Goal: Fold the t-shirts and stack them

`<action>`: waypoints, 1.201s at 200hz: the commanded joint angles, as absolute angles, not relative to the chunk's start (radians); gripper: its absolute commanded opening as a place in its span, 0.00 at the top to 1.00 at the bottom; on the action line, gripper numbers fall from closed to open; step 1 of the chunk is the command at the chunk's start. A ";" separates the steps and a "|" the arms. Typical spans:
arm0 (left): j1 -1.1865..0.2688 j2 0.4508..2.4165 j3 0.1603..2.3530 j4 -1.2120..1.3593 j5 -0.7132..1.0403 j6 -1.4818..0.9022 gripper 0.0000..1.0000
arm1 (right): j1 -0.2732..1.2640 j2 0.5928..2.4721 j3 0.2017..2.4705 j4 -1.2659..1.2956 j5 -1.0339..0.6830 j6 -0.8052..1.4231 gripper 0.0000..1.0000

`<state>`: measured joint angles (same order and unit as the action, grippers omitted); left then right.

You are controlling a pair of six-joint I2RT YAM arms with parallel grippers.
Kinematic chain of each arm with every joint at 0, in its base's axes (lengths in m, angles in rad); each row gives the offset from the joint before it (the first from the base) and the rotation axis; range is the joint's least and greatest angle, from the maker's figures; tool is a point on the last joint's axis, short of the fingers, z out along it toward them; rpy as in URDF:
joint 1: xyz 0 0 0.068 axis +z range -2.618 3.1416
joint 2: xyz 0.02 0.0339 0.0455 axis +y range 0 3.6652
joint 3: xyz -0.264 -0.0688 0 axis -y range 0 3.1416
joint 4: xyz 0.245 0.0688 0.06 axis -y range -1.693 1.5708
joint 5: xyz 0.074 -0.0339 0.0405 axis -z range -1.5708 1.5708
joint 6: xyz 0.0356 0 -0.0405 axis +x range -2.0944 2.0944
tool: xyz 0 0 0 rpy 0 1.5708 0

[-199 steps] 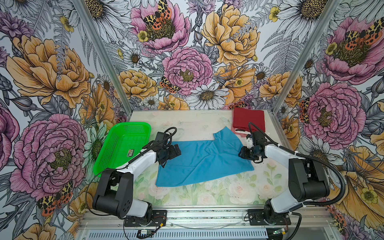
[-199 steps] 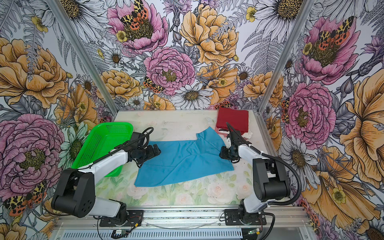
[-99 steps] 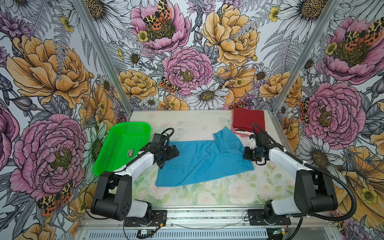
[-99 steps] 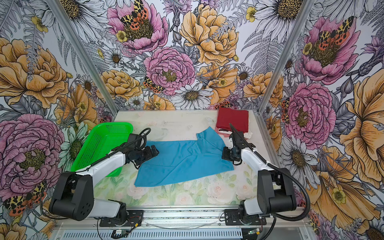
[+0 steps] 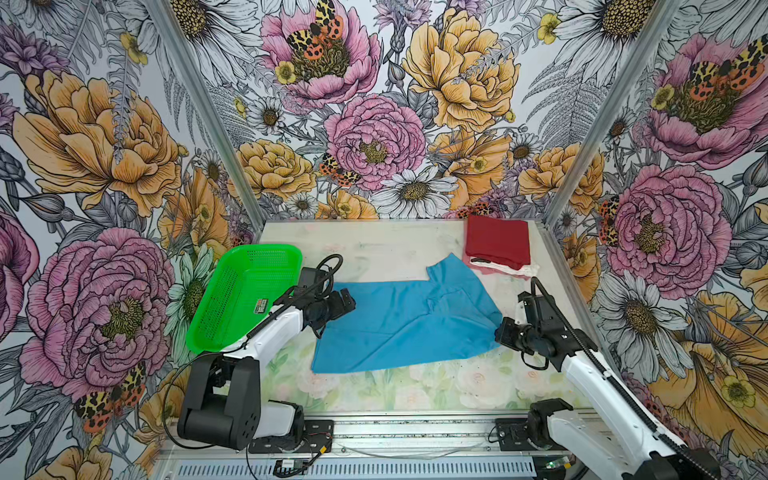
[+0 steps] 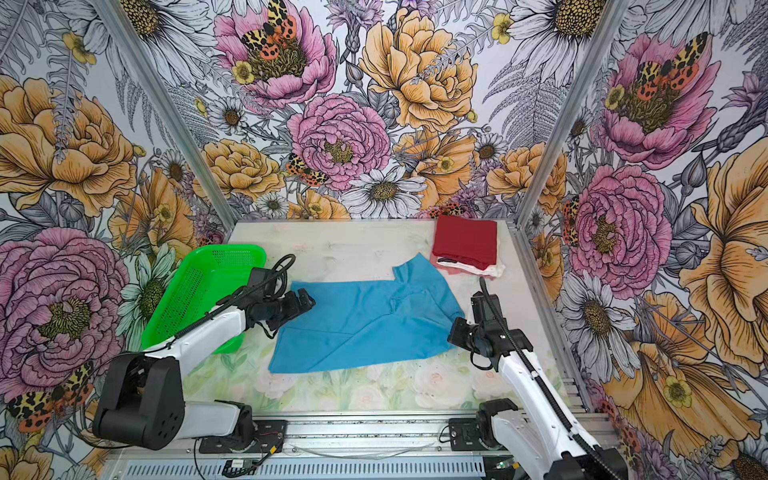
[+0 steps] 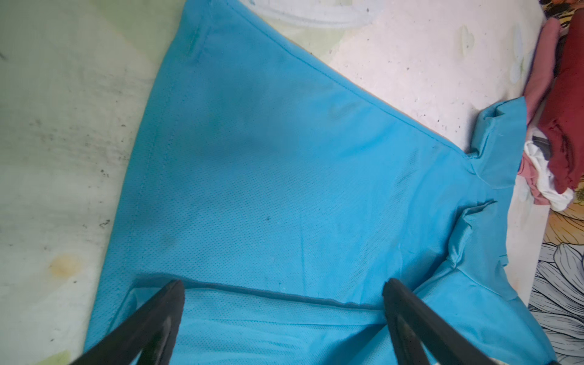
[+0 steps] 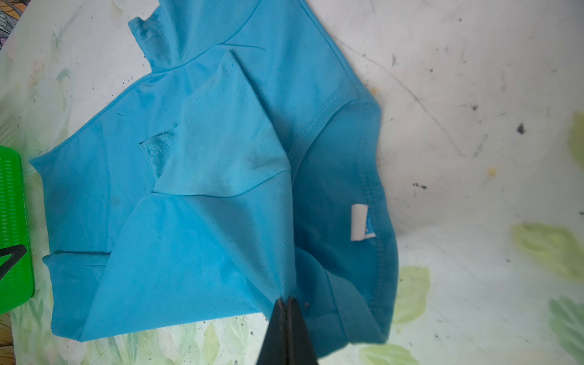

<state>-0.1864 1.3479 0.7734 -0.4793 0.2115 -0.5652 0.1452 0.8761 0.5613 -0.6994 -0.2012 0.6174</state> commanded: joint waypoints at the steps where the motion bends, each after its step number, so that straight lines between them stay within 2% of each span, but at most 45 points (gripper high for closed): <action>1: -0.181 1.326 0.756 -0.447 0.238 -0.543 0.01 | 0.152 0.829 0.526 -0.724 -0.093 0.719 0.98; 57: -0.175 1.329 0.759 -0.448 0.235 -0.544 0.01 | 0.148 0.812 0.575 -0.769 -0.006 0.728 0.98; 96: -0.174 1.347 0.763 -0.444 0.235 -0.546 0.01 | 0.198 0.689 0.517 -0.825 0.065 0.845 1.00; 104: -0.174 1.351 0.763 -0.444 0.237 -0.546 0.01 | 0.205 0.669 0.510 -0.833 0.074 0.858 0.95; 123: -0.174 1.355 0.764 -0.443 0.238 -0.546 0.01 | 0.213 0.633 0.507 -0.861 0.097 0.877 0.61; 151: -0.175 1.356 0.765 -0.443 0.240 -0.549 0.01 | 0.212 0.646 0.546 -0.855 0.097 0.859 0.30; 191: -0.210 1.411 0.761 -0.445 0.227 -0.549 0.01 | 0.217 0.892 0.653 -0.750 -0.056 0.697 0.23; 240: -0.217 1.397 0.726 -0.460 0.130 -0.593 0.02 | 0.232 1.245 0.799 -0.658 -0.082 0.486 0.23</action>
